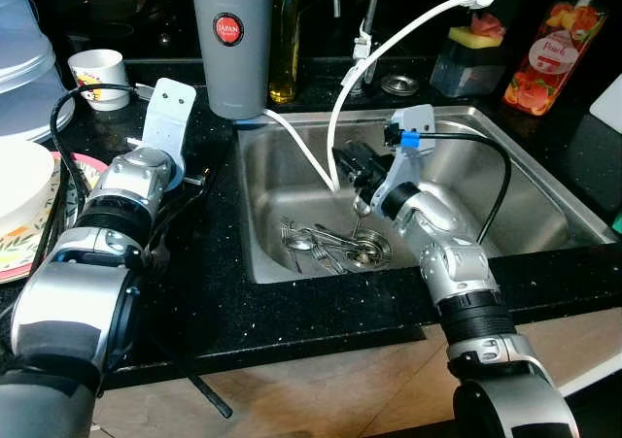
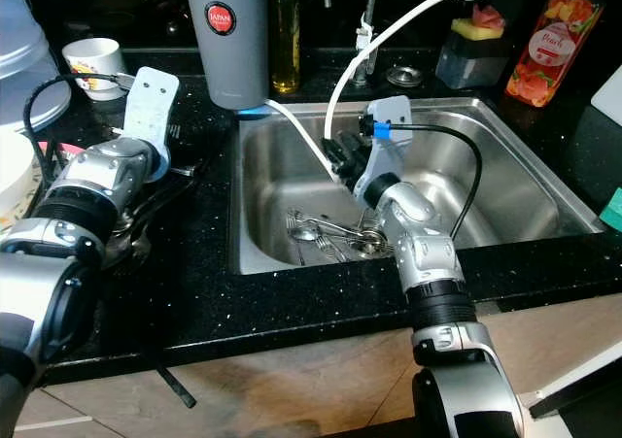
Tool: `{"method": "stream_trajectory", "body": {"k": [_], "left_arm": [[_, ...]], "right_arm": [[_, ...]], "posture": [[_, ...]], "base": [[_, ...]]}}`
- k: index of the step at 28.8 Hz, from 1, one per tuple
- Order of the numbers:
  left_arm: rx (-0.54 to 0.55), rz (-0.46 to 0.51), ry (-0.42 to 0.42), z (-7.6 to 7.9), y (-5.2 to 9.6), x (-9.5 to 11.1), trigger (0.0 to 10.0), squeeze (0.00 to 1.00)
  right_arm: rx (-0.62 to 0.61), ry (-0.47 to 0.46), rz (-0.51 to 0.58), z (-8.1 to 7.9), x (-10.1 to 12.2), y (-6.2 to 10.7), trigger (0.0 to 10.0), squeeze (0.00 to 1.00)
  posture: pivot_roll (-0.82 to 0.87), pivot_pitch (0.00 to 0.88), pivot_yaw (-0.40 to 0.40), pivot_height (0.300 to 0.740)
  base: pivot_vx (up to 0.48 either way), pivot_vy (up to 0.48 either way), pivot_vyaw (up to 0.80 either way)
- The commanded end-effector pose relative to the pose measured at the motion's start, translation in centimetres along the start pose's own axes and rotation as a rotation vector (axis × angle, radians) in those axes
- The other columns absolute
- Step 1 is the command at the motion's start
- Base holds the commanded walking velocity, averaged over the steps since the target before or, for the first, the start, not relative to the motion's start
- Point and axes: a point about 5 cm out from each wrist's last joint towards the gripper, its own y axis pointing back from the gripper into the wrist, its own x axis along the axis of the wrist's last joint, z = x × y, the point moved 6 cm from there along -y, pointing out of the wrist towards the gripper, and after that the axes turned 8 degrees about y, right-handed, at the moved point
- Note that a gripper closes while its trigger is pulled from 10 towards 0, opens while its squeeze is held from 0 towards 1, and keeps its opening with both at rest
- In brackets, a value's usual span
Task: Kitchen organization
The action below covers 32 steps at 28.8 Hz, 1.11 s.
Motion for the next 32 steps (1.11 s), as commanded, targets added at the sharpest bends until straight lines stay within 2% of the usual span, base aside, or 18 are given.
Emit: {"method": "stream_trajectory", "body": {"k": [1, 2, 3, 6, 12, 18, 19, 20, 25, 29, 32], "left_arm": [[0.023, -0.052, -0.005, -0.9, 0.0, -1.3, 0.0, 0.00], [0.025, -0.051, -0.007, -1.0, 0.0, -1.2, 0.0, 0.00], [0.025, -0.051, -0.007, -1.0, 0.0, -1.2, 0.0, 0.00], [0.028, -0.052, -0.009, -1.1, 0.0, -1.2, 0.0, 0.00], [0.031, -0.052, -0.009, -1.1, 0.0, -1.2, 0.0, 0.00], [0.058, -0.011, 0.017, -1.7, 0.1, -0.4, 0.0, 0.00], [0.078, 0.064, 0.072, -2.2, 0.3, 1.3, 0.0, 0.00], [0.078, 0.064, 0.072, -2.2, 0.3, 1.3, 0.0, 0.00], [0.072, 0.225, 0.159, -2.3, 1.0, 4.8, 0.0, 0.00], [0.021, 0.329, 0.247, -1.4, 1.6, 7.6, 0.0, 0.00], [0.016, 0.299, 0.202, -1.0, 1.5, 7.3, 0.0, 0.00]], "right_arm": [[0.150, -0.017, 0.003, -2.5, 0.1, 0.4, 10.0, 0.00], [0.212, -0.024, 0.012, -3.7, 0.3, 0.6, 10.0, 0.00], [0.212, -0.024, 0.012, -3.7, 0.3, 0.6, 10.0, 0.00], [0.308, -0.038, 0.027, -5.5, 0.6, 1.1, 10.0, 0.00], [0.341, -0.038, 0.026, -6.1, 0.7, 1.2, 10.0, 0.00], [0.361, -0.049, 0.024, -6.3, 1.0, 1.4, 10.0, 0.00], [0.360, -0.055, 0.023, -6.3, 1.1, 1.5, 10.0, 0.00], [0.360, -0.055, 0.023, -6.3, 1.1, 1.5, 10.0, 0.00], [0.341, -0.061, 0.029, -6.0, 1.2, 1.5, 10.0, 0.00], [0.333, -0.066, 0.034, -5.7, 1.4, 1.5, 10.0, 0.00], [0.334, -0.066, 0.033, -5.8, 1.5, 1.5, 10.0, 0.00]], "posture": [[-0.04, 0.181, -0.038, 0.740], [-0.04, 0.182, -0.037, 0.740], [-0.04, 0.182, -0.037, 0.740], [-0.04, 0.182, -0.037, 0.740], [-0.04, 0.179, -0.035, 0.740], [-0.04, 0.178, -0.035, 0.740], [-0.04, 0.176, -0.036, 0.740], [-0.04, 0.176, -0.036, 0.740], [-0.04, 0.173, -0.034, 0.740], [-0.04, 0.169, -0.035, 0.740], [-0.04, 0.162, -0.034, 0.740]], "base": [[0.000, 0.000, 0.00], [0.000, 0.000, 0.00], [0.000, 0.000, 0.00], [0.000, 0.000, 0.00], [0.000, 0.000, 0.00], [0.000, 0.000, 0.00], [0.000, 0.000, 0.00], [0.000, 0.000, 0.00], [0.000, 0.000, 0.00], [0.000, 0.000, 0.00], [0.000, 0.000, 0.00]]}}
